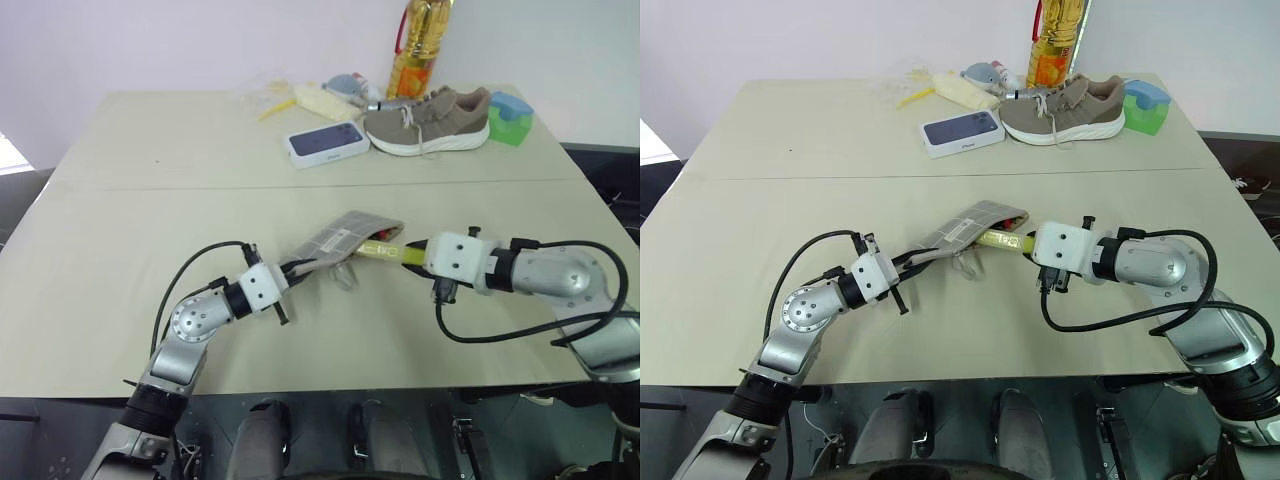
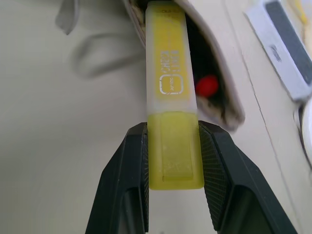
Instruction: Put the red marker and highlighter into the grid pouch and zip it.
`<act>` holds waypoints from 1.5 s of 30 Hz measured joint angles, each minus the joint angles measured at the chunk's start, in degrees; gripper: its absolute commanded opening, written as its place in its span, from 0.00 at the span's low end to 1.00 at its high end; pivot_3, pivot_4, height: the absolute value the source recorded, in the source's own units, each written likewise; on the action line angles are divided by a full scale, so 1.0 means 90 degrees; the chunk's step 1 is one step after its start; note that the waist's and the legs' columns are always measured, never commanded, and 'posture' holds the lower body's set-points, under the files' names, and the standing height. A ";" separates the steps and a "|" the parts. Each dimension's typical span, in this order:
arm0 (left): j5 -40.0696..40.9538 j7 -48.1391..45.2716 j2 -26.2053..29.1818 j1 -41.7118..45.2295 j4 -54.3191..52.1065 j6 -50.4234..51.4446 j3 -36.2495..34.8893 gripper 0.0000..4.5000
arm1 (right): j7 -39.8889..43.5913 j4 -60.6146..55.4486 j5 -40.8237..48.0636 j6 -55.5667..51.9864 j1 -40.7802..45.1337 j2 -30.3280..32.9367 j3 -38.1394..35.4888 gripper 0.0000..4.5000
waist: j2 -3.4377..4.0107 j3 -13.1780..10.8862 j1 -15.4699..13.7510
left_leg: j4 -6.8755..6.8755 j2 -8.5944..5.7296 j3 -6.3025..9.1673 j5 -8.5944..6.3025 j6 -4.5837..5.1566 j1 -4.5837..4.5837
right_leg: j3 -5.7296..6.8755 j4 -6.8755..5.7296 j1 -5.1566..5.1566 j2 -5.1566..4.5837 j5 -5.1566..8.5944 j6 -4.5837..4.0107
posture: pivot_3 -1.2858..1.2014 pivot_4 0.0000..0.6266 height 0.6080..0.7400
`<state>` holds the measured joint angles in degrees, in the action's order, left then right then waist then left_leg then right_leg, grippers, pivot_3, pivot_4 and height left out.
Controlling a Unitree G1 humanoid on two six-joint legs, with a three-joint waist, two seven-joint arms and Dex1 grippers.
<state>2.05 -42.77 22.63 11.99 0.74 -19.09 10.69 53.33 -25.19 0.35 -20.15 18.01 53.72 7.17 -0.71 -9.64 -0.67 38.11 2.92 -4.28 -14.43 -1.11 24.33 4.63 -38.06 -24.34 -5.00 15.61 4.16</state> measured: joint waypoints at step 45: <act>0.0120 0.0629 -0.0704 0.0742 0.0542 0.0290 -0.0060 0.00 | -0.2692 -0.0782 0.3012 -0.4710 0.0202 -0.4138 -0.1276 0.67 | -0.0002 0.0002 -0.0002 | 0.0003 -0.0002 0.0007 0.0001 0.0000 -0.0002 | 0.0002 -0.0005 0.0009 0.0000 -0.0002 -0.0002 | 0.52 0.24 0.88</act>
<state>3.13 -37.11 16.30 18.66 5.62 -16.48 10.15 29.10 -32.23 27.46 -62.54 19.83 16.48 -4.31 -0.73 -9.62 -0.69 38.15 2.90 -4.22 -14.43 -1.10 24.31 4.65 -38.10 -24.26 -5.00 15.60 4.14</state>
